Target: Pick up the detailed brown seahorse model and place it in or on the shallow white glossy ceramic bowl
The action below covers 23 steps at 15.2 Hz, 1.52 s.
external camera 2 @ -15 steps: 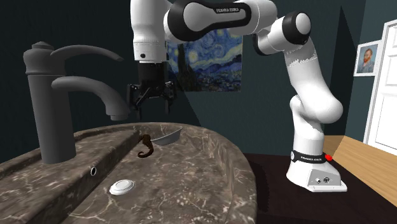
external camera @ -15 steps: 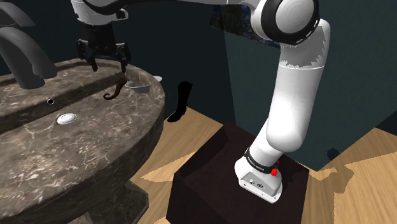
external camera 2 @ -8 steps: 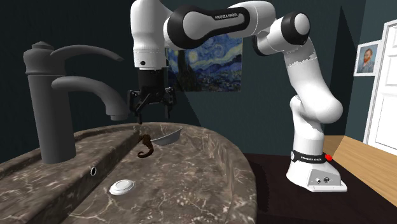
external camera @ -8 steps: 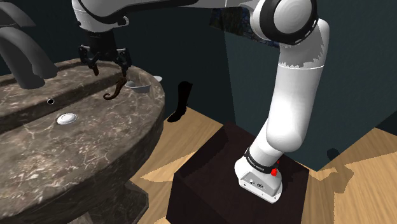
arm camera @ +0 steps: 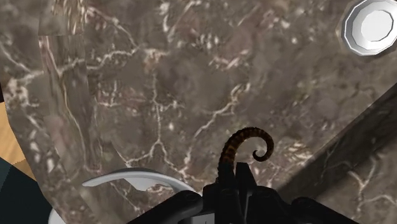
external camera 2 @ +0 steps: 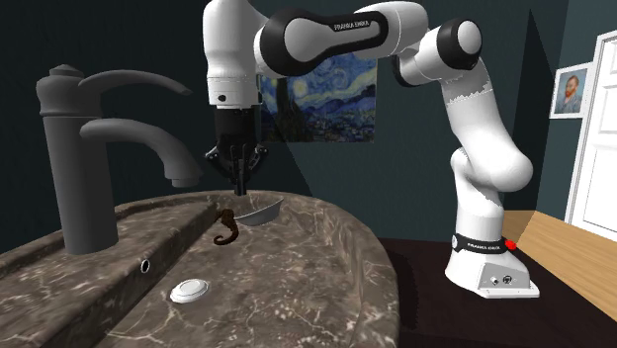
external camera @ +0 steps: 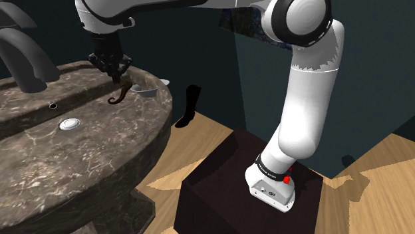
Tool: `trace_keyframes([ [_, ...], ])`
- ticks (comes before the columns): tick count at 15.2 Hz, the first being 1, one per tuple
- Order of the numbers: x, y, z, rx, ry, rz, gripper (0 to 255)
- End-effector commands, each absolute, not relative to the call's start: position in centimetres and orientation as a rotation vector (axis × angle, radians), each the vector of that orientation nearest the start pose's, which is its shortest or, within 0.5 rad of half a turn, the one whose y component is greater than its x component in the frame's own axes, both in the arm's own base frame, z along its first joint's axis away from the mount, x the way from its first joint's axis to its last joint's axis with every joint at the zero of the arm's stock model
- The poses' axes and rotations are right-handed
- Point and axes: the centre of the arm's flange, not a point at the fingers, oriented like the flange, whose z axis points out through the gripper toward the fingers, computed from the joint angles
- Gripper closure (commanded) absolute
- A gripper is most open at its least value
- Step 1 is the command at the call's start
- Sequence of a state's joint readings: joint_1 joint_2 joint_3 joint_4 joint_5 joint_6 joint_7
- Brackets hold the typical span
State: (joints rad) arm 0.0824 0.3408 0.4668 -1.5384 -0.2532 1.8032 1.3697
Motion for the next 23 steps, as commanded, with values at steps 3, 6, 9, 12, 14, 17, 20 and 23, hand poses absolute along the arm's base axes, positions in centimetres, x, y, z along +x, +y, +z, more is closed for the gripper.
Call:
trace_keyframes([
  [3, 58.4, 29.0, 47.2, -2.984, 1.223, -0.089, 255],
  [6, 58.4, 29.0, 47.2, -2.984, 1.223, -0.089, 0],
  [9, 61.2, 27.9, 44.3, -2.975, 1.337, -0.061, 0],
  [12, 64.0, 26.5, 41.5, -2.961, 1.451, -0.033, 0],
  [14, 64.1, 26.3, 40.7, -2.96, 1.459, -0.031, 0],
  [17, 64.0, 26.0, 39.2, -2.96, 1.459, -0.031, 0],
  [20, 63.9, 25.8, 37.3, -2.96, 1.459, -0.031, 0],
  [23, 63.9, 25.8, 37.3, -2.96, 1.459, -0.031, 0],
])
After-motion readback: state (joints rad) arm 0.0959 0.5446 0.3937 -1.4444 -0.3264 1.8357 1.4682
